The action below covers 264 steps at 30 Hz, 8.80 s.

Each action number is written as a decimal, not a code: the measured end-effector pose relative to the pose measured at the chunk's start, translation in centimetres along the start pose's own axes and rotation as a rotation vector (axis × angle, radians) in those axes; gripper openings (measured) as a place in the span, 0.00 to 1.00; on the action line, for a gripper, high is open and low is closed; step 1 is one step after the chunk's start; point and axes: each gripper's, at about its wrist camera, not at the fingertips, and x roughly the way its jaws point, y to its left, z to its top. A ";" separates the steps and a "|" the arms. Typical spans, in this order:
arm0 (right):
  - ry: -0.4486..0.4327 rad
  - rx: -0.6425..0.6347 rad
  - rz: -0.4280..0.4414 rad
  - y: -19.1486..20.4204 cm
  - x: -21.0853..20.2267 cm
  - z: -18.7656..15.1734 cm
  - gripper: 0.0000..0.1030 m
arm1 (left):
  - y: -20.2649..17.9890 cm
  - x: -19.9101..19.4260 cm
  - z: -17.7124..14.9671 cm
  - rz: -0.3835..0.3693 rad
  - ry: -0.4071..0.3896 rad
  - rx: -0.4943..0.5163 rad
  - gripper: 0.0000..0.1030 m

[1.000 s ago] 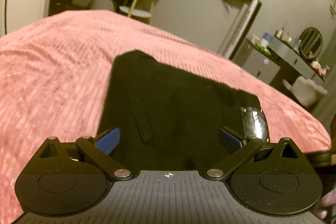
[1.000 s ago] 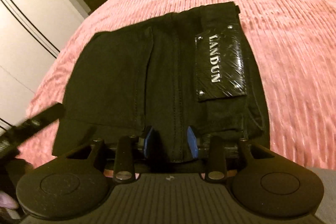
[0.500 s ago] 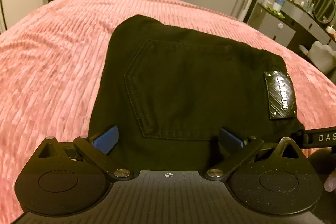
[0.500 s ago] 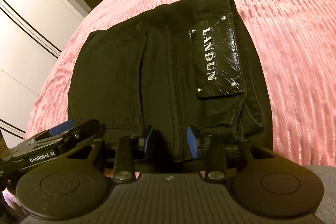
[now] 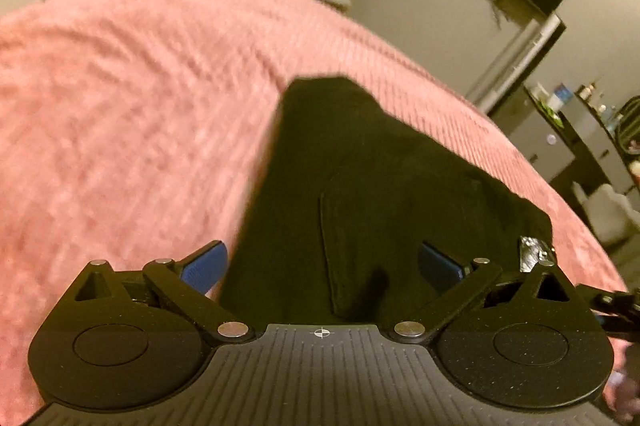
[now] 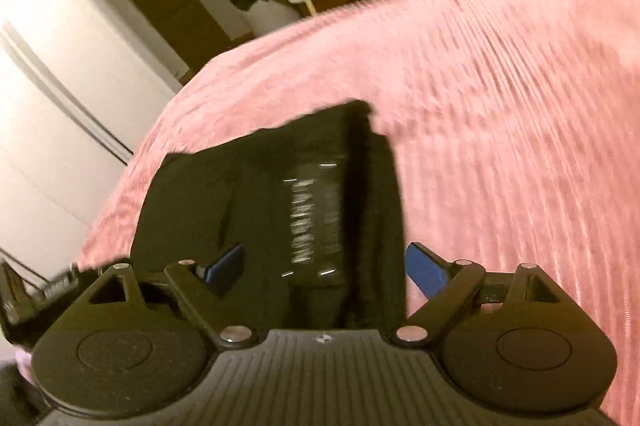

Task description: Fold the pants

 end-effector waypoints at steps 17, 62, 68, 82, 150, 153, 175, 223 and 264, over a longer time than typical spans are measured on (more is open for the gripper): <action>0.122 0.270 0.377 -7.8 7.5 2.4 0.90 | 0.7 6.7 2.4 -0.132 0.186 0.025 1.00; -0.161 -0.109 0.026 5.2 7.7 3.7 0.44 | 2.6 0.0 1.5 0.182 -0.084 -0.149 0.94; -0.160 -0.193 -0.096 6.7 8.2 1.0 0.21 | -1.2 0.8 -0.3 0.200 -0.069 0.030 0.94; -0.130 -0.339 -0.267 8.8 9.2 0.8 0.16 | -2.9 0.7 -1.5 0.351 -0.026 0.104 0.94; -0.087 -0.278 -0.367 7.8 7.9 0.1 0.96 | -7.8 -0.7 -5.4 0.263 -0.022 0.246 1.00; -0.065 -0.338 -0.376 9.6 7.3 -1.5 0.96 | -6.9 -1.3 -6.5 0.272 -0.014 0.149 1.00; -0.051 -0.521 -0.345 14.6 5.1 -6.1 0.96 | -7.8 -3.1 -7.8 0.296 -0.109 0.200 1.00; -0.048 -0.520 -0.344 14.2 5.2 -6.0 0.96 | -6.9 -2.1 -7.7 0.334 -0.060 0.177 1.00; -0.050 -0.520 -0.342 14.2 5.2 -6.0 0.96 | -7.7 -2.2 -8.1 0.313 -0.060 0.197 1.00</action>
